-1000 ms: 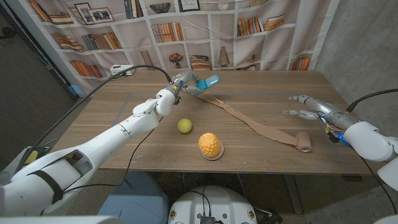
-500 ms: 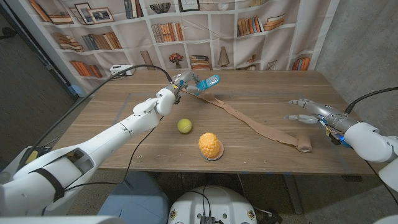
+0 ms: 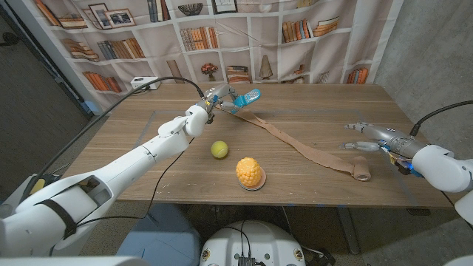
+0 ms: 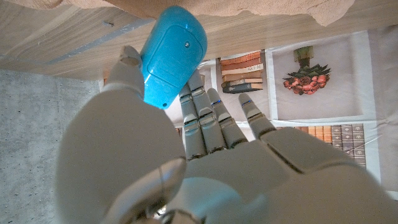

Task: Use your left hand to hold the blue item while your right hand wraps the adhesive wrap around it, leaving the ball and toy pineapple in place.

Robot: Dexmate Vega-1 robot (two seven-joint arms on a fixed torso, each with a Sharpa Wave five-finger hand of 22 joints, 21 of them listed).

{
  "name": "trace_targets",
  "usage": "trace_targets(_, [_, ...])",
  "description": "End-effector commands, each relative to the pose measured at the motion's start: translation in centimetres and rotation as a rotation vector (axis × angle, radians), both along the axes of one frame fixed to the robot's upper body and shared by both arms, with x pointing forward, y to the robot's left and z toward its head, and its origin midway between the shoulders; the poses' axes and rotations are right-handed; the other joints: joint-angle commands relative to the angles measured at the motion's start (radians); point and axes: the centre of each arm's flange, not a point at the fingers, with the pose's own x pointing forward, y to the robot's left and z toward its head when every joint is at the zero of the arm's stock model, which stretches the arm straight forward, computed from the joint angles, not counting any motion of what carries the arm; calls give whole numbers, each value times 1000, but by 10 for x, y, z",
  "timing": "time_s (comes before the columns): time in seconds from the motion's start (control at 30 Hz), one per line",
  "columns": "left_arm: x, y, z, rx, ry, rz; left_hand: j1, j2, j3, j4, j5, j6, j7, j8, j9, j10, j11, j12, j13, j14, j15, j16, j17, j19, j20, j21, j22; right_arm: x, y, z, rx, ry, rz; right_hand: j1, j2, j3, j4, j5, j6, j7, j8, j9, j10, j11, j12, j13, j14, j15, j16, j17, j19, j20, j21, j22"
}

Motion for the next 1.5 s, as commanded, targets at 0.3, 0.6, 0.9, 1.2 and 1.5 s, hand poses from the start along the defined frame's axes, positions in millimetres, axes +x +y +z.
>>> trace_targets(0.3, [2, -2, -4, 11, 15, 0, 158, 168, -4, 1, 6, 179, -169, 138, 5, 157, -154, 3, 206, 70, -72, -7, 5, -4, 1, -1, 5, 1, -3, -4, -115, 130, -36, 30, 9, 7, -3, 10, -57, 1, -6, 3, -49, 6, -1, 5, -37, 15, -4, 6, -25, 7, -3, 4])
trace_targets(0.6, [-3, -3, -6, -7, 12, -4, 159, 166, -6, 1, 6, 183, -168, 140, 4, 160, -154, 2, 204, 69, -72, -9, 7, -4, 0, -1, 5, 0, -7, -6, -154, 167, -54, 57, 13, 12, -1, 10, -199, 32, -14, 5, -95, 34, 6, 6, -62, 35, 0, 8, -44, 15, 1, 4])
trace_targets(0.9, [-6, -6, -8, -4, 9, -3, 160, 165, -7, 0, 6, 182, -172, 139, 3, 161, -154, 0, 203, 69, -72, -11, 9, -4, 0, -1, 5, -4, -10, -13, -173, 200, -61, 62, 12, 13, 0, 10, -227, 36, -11, 6, -102, 38, 8, 6, -67, 41, 0, 8, -50, 18, 0, 4])
trace_targets(1.2, [-8, -9, -11, -6, 9, -7, 161, 165, -8, 0, 6, 182, -171, 139, 2, 161, -154, -2, 201, 69, -72, -12, 11, -4, 0, -1, 5, -11, -16, -16, -197, 227, -77, 66, 12, 13, -1, 10, -233, 36, -7, 6, -104, 37, 10, 6, -68, 42, 1, 8, -52, 18, 0, 4])
trace_targets(1.5, [-11, -12, -14, -13, 10, -7, 162, 165, -9, 1, 6, 181, -169, 138, 2, 161, -154, -3, 201, 70, -72, -13, 13, -5, 1, -1, 5, -12, -17, -21, -241, 243, -93, 78, 11, 16, -4, 13, -243, 34, -3, 6, -112, 37, 10, 6, -79, 49, -1, 8, -60, 19, -1, 4])
